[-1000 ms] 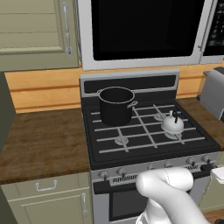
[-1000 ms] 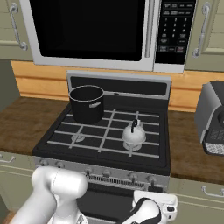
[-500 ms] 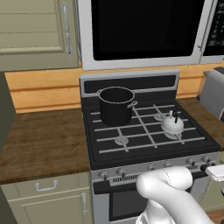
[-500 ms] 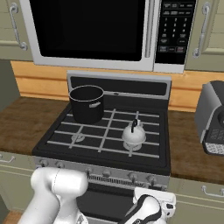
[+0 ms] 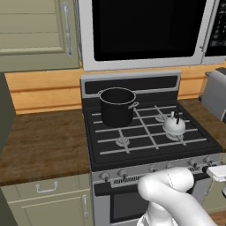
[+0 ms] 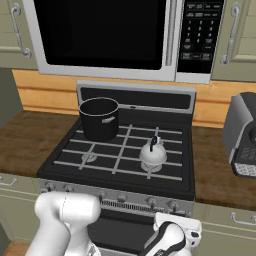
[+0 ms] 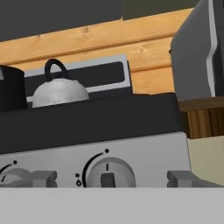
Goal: Pick the kettle from the counter and place it on a stove burner. Then turn the burner on.
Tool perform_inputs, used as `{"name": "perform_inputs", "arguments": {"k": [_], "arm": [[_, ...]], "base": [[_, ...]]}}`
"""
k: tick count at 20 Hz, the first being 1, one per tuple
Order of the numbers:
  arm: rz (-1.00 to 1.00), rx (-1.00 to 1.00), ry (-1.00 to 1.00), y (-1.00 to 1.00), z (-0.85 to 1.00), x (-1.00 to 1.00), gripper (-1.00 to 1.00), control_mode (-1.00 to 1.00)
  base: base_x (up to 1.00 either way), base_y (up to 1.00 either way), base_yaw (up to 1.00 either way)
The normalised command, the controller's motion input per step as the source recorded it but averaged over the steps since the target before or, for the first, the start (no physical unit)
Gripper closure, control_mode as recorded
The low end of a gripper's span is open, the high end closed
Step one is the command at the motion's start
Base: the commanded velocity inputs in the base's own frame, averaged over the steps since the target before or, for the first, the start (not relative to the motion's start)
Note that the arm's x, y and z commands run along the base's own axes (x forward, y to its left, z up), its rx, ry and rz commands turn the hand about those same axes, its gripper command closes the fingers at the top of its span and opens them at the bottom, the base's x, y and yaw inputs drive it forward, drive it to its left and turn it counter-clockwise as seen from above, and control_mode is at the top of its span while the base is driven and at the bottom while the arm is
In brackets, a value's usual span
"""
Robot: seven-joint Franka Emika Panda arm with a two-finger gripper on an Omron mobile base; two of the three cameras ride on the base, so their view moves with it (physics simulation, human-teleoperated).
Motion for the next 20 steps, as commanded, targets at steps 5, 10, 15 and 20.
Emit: {"name": "perform_inputs", "arguments": {"k": [5, 10, 15, 20], "arm": [[0.00, 0.00, -0.01, 0.00, -0.08, 0.06, -1.00, -1.00], [0.00, 0.00, -0.03, 0.00, -0.09, 0.10, -1.00, -1.00], [0.00, 0.00, -0.03, 0.00, -0.03, 0.05, -1.00, -1.00], [0.00, 0.00, -0.01, 0.00, 0.04, 0.00, -1.00, -1.00]], "base": [[0.00, 0.00, 0.00], [0.00, 0.00, 0.00], [0.00, 0.00, 0.00], [0.00, 0.00, 0.00]]}}
